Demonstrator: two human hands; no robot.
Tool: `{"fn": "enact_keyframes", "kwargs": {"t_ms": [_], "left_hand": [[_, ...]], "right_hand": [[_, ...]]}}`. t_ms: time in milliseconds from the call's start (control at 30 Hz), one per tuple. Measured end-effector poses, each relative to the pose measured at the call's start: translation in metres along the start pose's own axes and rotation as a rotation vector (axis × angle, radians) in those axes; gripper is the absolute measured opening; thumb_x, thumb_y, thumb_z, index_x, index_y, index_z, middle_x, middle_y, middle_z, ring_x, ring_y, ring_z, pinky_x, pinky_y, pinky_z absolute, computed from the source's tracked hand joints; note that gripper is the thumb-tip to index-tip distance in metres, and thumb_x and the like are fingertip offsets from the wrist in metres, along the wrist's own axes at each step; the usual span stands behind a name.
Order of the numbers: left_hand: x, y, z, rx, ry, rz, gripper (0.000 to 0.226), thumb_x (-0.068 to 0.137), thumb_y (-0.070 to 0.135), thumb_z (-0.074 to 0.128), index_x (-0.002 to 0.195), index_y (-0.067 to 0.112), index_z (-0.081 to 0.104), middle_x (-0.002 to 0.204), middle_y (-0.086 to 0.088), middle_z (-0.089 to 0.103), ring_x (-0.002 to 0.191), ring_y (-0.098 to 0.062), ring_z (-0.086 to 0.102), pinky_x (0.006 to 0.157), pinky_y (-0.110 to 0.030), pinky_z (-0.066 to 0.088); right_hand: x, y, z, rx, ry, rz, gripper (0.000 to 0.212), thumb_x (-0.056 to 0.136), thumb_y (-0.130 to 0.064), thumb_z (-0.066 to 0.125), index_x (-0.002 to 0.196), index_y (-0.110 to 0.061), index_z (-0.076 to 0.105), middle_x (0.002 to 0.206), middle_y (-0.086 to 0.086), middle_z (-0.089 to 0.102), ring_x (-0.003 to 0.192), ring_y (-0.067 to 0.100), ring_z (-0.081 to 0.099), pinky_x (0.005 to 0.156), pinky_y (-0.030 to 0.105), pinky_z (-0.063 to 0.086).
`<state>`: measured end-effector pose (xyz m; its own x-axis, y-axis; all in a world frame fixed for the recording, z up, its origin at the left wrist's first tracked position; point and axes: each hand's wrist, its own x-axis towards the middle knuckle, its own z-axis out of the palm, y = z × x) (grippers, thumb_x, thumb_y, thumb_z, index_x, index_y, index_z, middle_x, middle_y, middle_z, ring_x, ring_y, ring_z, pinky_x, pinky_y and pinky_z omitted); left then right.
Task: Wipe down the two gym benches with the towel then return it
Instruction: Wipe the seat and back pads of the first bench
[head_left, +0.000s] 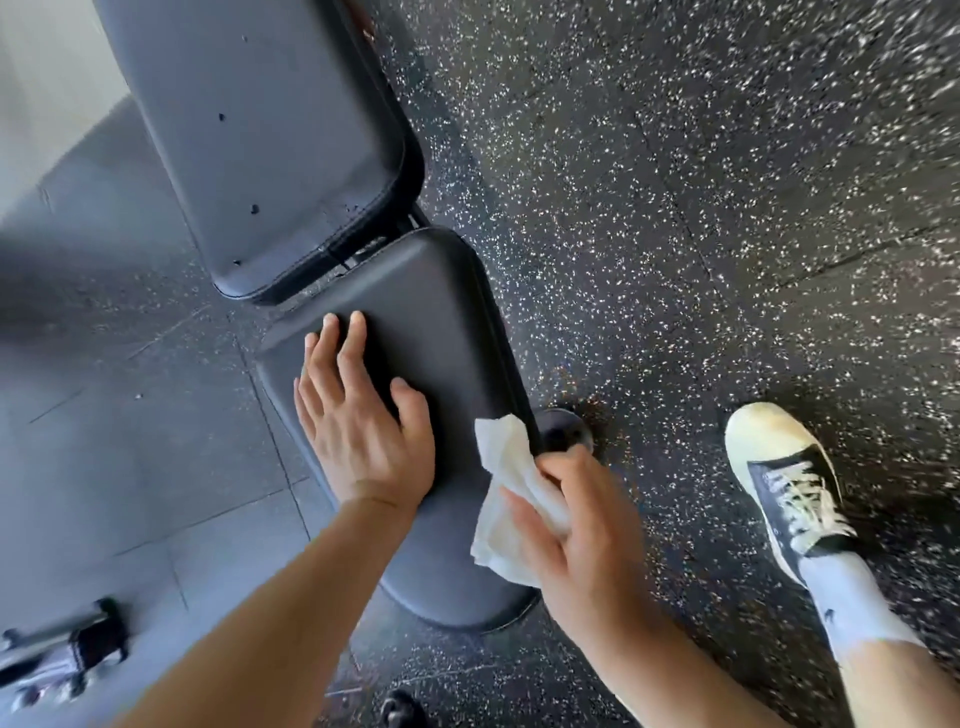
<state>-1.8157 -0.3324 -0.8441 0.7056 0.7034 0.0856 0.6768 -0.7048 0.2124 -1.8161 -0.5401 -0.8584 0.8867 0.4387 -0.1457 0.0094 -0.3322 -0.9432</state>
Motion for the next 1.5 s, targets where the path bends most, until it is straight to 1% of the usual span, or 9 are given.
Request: {"fn": "enact_keyframes", "kwargs": {"t_ms": [267, 400, 567, 700, 900, 1000, 1233, 1400, 1500], "left_hand": [[-0.001, -0.001, 0.001, -0.018, 0.028, 0.012, 0.068, 0.088, 0.03, 0.044, 0.155, 0.022, 0.042, 0.163, -0.002, 0.038, 0.154, -0.025, 0.028, 0.126, -0.052, 0.021], [-0.002, 0.001, -0.001, -0.013, 0.012, 0.002, 0.069, 0.088, 0.03, 0.045, 0.156, 0.023, 0.041, 0.164, -0.001, 0.036, 0.154, -0.026, 0.027, 0.126, -0.053, 0.021], [-0.003, 0.001, -0.002, -0.012, -0.01, -0.012, 0.07, 0.089, 0.031, 0.045, 0.158, 0.023, 0.039, 0.166, 0.0, 0.033, 0.157, -0.026, 0.023, 0.127, -0.054, 0.018], [-0.001, 0.001, -0.005, -0.006, -0.038, -0.015, 0.071, 0.089, 0.032, 0.046, 0.158, 0.023, 0.038, 0.166, -0.002, 0.033, 0.158, -0.027, 0.022, 0.125, -0.056, 0.019], [0.0, 0.0, -0.003, -0.016, -0.03, -0.019, 0.071, 0.087, 0.033, 0.046, 0.156, 0.02, 0.042, 0.166, -0.005, 0.035, 0.157, -0.03, 0.024, 0.125, -0.058, 0.02], [0.0, 0.0, -0.004, -0.012, -0.028, -0.024, 0.071, 0.086, 0.033, 0.046, 0.156, 0.021, 0.043, 0.166, -0.004, 0.036, 0.157, -0.029, 0.025, 0.125, -0.057, 0.02], [-0.002, -0.001, -0.005, -0.015, -0.035, -0.012, 0.07, 0.088, 0.033, 0.046, 0.158, 0.023, 0.04, 0.166, -0.002, 0.034, 0.158, -0.028, 0.023, 0.126, -0.056, 0.018], [-0.002, 0.0, -0.004, -0.01, -0.015, 0.001, 0.069, 0.09, 0.031, 0.044, 0.158, 0.021, 0.04, 0.166, -0.003, 0.035, 0.157, -0.029, 0.024, 0.126, -0.055, 0.018], [-0.002, -0.001, -0.003, -0.011, -0.015, 0.001, 0.069, 0.089, 0.03, 0.044, 0.158, 0.021, 0.039, 0.166, -0.002, 0.034, 0.157, -0.029, 0.024, 0.126, -0.056, 0.018]], "right_hand": [[0.022, -0.005, 0.013, -0.036, 0.132, -0.042, 0.021, 0.096, -0.032, 0.068, 0.095, -0.019, 0.052, 0.083, -0.006, 0.053, 0.074, 0.017, 0.047, 0.065, 0.038, 0.04], [0.112, -0.031, 0.026, -0.091, 0.183, -0.063, 0.023, 0.093, -0.03, 0.071, 0.096, -0.013, 0.056, 0.084, -0.002, 0.058, 0.075, 0.023, 0.047, 0.062, 0.035, 0.027], [0.215, -0.049, 0.046, -0.114, 0.173, -0.033, 0.026, 0.095, -0.038, 0.064, 0.097, -0.014, 0.055, 0.079, -0.009, 0.052, 0.072, 0.024, 0.048, 0.063, 0.041, 0.036], [0.19, -0.044, 0.04, -0.053, 0.167, -0.016, 0.026, 0.099, -0.034, 0.064, 0.095, -0.012, 0.051, 0.079, -0.004, 0.053, 0.074, 0.023, 0.047, 0.069, 0.046, 0.043], [0.042, -0.014, 0.006, -0.125, 0.007, 0.002, 0.018, 0.098, -0.028, 0.065, 0.095, -0.017, 0.051, 0.083, -0.011, 0.049, 0.075, 0.015, 0.048, 0.066, 0.029, 0.035], [0.017, -0.006, 0.0, -0.145, -0.001, -0.028, 0.018, 0.098, -0.031, 0.063, 0.095, -0.018, 0.051, 0.085, -0.014, 0.047, 0.076, 0.01, 0.049, 0.065, 0.028, 0.037], [0.128, -0.032, 0.034, -0.133, 0.193, -0.04, 0.025, 0.096, -0.036, 0.067, 0.096, -0.017, 0.05, 0.077, -0.009, 0.049, 0.067, 0.013, 0.035, 0.06, 0.034, 0.024], [0.218, -0.051, 0.054, -0.152, 0.263, -0.008, 0.025, 0.094, -0.036, 0.066, 0.093, -0.016, 0.051, 0.082, 0.001, 0.058, 0.077, 0.034, 0.055, 0.064, 0.043, 0.03], [0.201, -0.048, 0.048, -0.133, 0.264, -0.031, 0.025, 0.096, -0.033, 0.065, 0.09, -0.018, 0.046, 0.078, -0.001, 0.051, 0.072, 0.029, 0.047, 0.064, 0.044, 0.027]]}}
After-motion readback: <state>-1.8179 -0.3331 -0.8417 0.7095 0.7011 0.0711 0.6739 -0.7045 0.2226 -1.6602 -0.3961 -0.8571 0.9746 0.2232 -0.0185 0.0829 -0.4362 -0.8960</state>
